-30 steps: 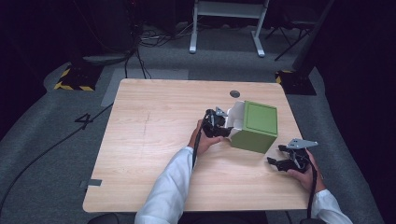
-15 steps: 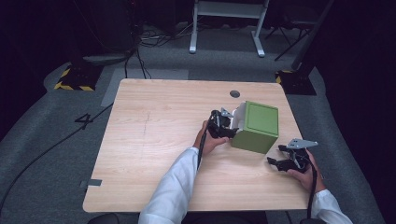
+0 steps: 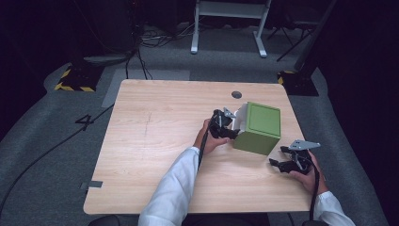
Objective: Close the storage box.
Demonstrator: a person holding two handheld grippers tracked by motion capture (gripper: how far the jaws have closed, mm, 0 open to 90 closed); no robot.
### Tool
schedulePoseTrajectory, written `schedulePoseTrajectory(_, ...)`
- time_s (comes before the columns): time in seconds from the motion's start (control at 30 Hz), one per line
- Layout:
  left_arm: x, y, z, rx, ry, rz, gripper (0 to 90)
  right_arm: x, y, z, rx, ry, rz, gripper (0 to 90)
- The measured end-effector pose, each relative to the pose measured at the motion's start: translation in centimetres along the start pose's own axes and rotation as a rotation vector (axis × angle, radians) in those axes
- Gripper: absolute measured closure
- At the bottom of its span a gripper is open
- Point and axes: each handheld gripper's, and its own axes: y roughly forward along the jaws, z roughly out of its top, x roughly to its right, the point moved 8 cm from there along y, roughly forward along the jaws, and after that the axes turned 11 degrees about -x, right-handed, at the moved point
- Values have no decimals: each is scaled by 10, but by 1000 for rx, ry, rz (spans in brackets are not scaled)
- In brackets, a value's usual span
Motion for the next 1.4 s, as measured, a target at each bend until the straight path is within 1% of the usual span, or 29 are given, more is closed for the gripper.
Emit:
schedulePoseTrajectory(0.07, -1, -3, 0, -1, -2, 4, 380, 0, 0, 0, 0, 0, 0, 164)
schedulePoseTrajectory(0.1, -2, -4, 0, 1, 7, 11, 380, 0, 0, 0, 0, 0, 0, 164)
schedulePoseTrajectory(0.13, -2, -6, 0, -2, 11, 9, 375, 0, 0, 0, 0, 0, 0, 164)
schedulePoseTrajectory(0.33, -3, -11, 0, 0, 27, 23, 359, 0, 0, 0, 0, 0, 0, 164)
schedulePoseTrajectory(0.5, -3, -16, 0, -10, 60, 47, 352, 0, 0, 0, 0, 0, 0, 164)
schedulePoseTrajectory(0.67, -4, -23, 1, -20, 81, 73, 338, 0, 0, 0, 0, 0, 0, 164)
schedulePoseTrajectory(0.73, -6, -27, 1, -9, 87, 74, 326, 0, 0, 0, 0, 0, 0, 164)
schedulePoseTrajectory(0.77, -7, -30, 1, -7, 84, 80, 321, 0, 0, 0, 0, 0, 0, 164)
schedulePoseTrajectory(0.8, -10, -33, 0, -10, 85, 101, 322, 0, 0, 0, 0, 0, 0, 164)
schedulePoseTrajectory(0.83, -11, -35, 0, -7, 78, 100, 320, 0, 0, 0, 0, 0, 0, 164)
schedulePoseTrajectory(0.9, -17, -40, -2, -11, 76, 109, 317, 0, 0, 0, 0, 0, 0, 164)
schedulePoseTrajectory(1.07, -24, -52, -10, -12, 70, 122, 306, 0, 0, 0, 0, 0, 0, 164)
schedulePoseTrajectory(1.17, -28, -60, -16, -5, 74, 130, 289, 0, 0, 0, 0, 0, 0, 164)
schedulePoseTrajectory(1.23, -32, -66, -21, -9, 83, 146, 282, 0, 0, 0, 0, 0, 0, 164)
schedulePoseTrajectory(1.3, -34, -69, -23, -11, 84, 151, 274, 0, 0, 0, -1, 1, 0, 164)
schedulePoseTrajectory(1.33, -38, -74, -29, -14, 89, 163, 271, 0, 0, 0, 0, 0, 0, 163)
schedulePoseTrajectory(1.4, -41, -79, -34, -13, 76, 173, 258, 0, 0, 0, 0, 0, 0, 164)
